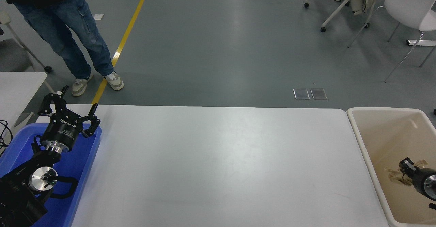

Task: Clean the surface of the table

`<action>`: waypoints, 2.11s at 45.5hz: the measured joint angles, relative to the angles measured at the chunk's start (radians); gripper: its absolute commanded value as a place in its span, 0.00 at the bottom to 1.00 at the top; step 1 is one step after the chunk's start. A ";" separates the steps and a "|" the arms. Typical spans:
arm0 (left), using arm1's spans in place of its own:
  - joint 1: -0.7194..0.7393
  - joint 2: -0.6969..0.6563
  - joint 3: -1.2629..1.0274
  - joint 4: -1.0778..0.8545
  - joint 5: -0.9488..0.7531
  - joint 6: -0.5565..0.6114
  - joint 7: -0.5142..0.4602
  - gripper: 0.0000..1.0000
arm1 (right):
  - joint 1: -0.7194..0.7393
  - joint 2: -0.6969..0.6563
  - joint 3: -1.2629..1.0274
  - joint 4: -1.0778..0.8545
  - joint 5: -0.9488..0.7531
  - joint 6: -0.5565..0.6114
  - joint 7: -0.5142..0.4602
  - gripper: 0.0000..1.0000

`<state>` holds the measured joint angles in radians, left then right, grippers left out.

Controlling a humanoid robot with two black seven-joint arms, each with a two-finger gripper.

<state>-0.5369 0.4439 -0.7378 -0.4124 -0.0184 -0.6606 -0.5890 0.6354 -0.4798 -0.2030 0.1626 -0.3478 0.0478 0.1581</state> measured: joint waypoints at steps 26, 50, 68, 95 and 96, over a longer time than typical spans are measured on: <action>0.000 0.000 0.000 0.000 0.000 0.000 0.000 1.00 | -0.011 -0.005 0.009 0.009 0.014 -0.035 0.000 0.97; 0.000 0.000 0.000 0.000 0.000 0.000 0.000 1.00 | 0.131 -0.167 0.138 0.072 0.018 -0.028 0.000 0.98; 0.000 0.000 0.000 0.000 0.000 0.000 0.000 1.00 | 0.317 -0.311 0.441 0.221 0.030 -0.030 0.000 0.98; 0.000 0.000 0.000 0.000 0.000 0.001 0.000 1.00 | 0.395 -0.256 0.884 0.476 0.356 -0.148 0.004 0.98; 0.000 0.000 0.000 0.000 0.000 0.001 0.000 1.00 | 0.395 -0.251 0.891 0.484 0.359 -0.150 0.004 0.98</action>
<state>-0.5369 0.4438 -0.7378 -0.4124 -0.0184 -0.6601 -0.5890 1.0301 -0.7310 0.6878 0.6462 0.0113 -0.1019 0.1624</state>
